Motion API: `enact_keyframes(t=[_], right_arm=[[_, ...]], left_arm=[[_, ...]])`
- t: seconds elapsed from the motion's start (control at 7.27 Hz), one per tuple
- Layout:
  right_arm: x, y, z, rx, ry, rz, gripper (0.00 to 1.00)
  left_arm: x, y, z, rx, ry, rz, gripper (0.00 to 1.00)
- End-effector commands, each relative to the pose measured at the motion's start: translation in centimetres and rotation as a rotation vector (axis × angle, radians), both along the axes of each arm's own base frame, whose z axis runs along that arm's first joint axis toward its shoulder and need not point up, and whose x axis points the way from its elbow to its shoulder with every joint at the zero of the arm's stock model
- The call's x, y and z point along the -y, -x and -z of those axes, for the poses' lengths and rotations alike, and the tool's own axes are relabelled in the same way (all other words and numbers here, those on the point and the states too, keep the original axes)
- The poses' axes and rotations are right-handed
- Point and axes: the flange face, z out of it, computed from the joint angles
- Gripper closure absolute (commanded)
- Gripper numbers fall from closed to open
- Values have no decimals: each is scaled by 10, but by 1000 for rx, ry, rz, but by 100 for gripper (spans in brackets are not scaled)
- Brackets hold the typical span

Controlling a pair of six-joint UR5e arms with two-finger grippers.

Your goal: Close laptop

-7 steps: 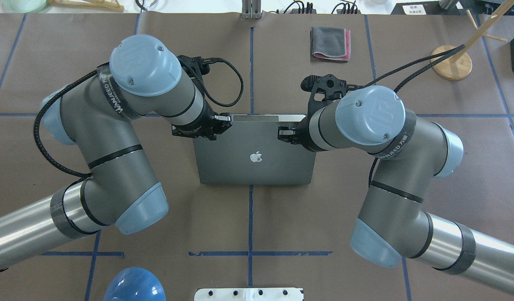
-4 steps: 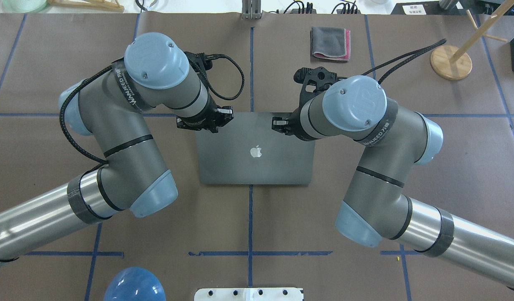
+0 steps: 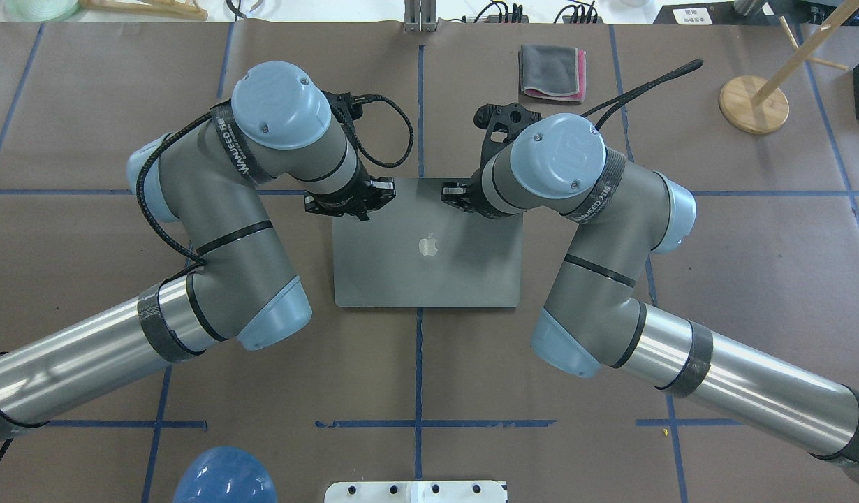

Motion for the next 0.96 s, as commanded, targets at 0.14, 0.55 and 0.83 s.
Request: enact_keyframes(t=[0.14,0.55,0.83], right_arm=[[22,-3,2,12,19,1,100],[35,-18,6,21,14,14,100],[44,-35,8,45,31,41,100]], left_arm=[[14,-19,-21,-3,-4,-1,100],[34,-46,-43,-4,-5,0,100],[41,-57,-62,3,1,-2,100]])
